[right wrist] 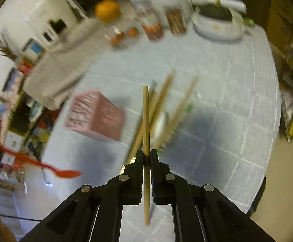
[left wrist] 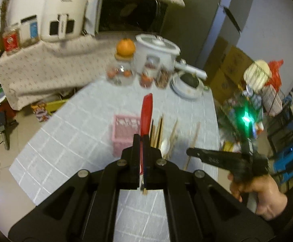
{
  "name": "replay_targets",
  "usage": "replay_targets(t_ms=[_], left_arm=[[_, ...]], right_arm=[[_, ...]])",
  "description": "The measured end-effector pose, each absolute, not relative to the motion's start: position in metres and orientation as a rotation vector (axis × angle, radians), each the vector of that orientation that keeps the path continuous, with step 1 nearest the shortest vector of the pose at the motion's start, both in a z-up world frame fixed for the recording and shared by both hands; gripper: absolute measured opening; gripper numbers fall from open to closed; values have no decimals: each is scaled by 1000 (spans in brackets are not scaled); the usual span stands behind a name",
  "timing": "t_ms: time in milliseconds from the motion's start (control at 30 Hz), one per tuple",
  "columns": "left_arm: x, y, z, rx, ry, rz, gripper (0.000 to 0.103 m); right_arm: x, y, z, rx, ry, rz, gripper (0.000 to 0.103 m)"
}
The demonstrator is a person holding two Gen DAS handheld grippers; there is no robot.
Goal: Organize utensils
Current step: 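Close the right tool on the loose chopstick and lift it while the left tool lifts the spoon, then lower the red spoon and chopstick into the pink basket and open both tools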
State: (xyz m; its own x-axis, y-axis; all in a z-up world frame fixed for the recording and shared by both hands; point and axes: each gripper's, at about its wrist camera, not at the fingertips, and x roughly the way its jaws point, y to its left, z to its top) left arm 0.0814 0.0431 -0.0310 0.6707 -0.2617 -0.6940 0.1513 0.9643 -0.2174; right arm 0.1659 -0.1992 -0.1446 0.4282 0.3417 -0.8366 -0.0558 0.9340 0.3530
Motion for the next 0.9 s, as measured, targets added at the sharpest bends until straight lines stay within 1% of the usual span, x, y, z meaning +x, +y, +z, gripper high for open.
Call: replay_targets(t_ms=[100,333,567,733,900], left_arm=[[85,48,-24,-155,759,-206,2],[96,51,-12,-175,693,-165,2],[122,49,-21,-185,699,-147,2],[141,48,-32,-187,754,-135,2],[158,50,-48,-193,819,-128,2]], right_arm=[[141,-178,-123,267,1047,284,6],[123,-168,-68,205,886,306,6],[119,-164,-22,231,746,330,6],[139,-158,-10,297,704,374,6],[161,-144,-15,264,707,387,6]])
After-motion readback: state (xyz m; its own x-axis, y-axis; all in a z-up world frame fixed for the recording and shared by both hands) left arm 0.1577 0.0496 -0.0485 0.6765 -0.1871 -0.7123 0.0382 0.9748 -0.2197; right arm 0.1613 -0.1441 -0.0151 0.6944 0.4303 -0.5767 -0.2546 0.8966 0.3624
